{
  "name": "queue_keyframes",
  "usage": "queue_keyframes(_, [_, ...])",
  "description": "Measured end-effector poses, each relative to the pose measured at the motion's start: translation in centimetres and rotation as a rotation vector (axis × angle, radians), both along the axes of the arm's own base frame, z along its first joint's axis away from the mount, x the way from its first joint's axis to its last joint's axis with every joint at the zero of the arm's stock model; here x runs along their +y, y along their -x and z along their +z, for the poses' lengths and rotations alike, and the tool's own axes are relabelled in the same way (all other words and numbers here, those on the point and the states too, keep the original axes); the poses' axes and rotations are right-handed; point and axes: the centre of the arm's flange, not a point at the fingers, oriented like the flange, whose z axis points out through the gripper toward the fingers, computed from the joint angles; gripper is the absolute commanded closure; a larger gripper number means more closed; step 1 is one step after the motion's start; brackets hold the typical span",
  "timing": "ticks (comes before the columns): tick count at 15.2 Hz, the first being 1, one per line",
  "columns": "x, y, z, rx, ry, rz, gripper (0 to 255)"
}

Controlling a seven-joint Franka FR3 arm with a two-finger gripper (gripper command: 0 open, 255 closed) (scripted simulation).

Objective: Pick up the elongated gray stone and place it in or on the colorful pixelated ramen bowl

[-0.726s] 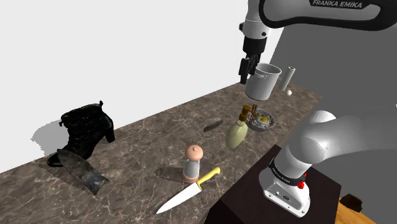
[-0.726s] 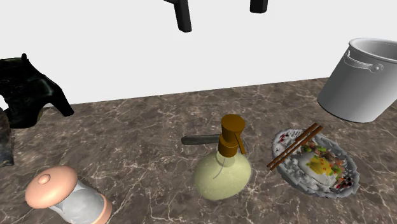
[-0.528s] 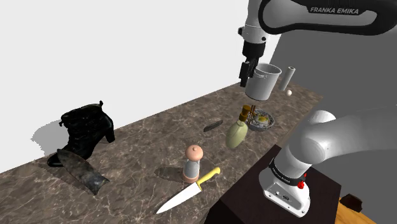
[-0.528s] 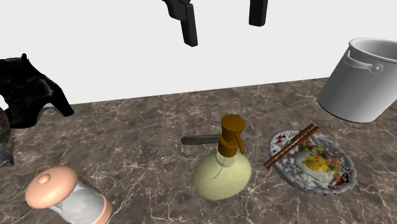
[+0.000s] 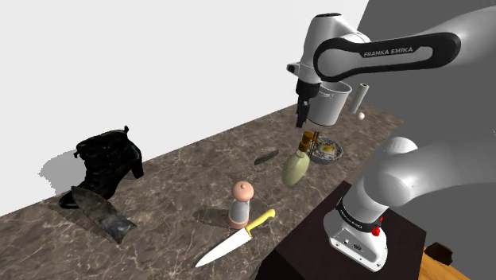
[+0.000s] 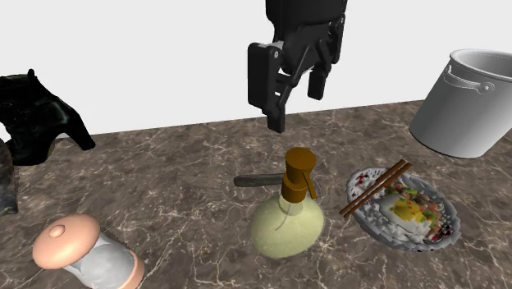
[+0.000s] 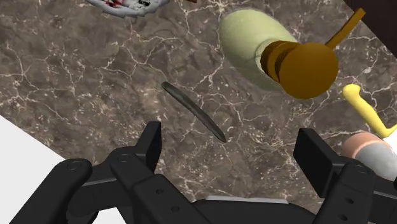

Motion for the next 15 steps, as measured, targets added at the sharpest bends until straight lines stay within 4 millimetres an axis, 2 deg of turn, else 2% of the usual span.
queue_keyframes(9, [-2.5, -3.4, -10.8, -0.030, -0.063, 0.420, 0])
queue_keyframes(15, [-2.9, -6.0, -18.4, -0.052, -0.106, 0.698, 0])
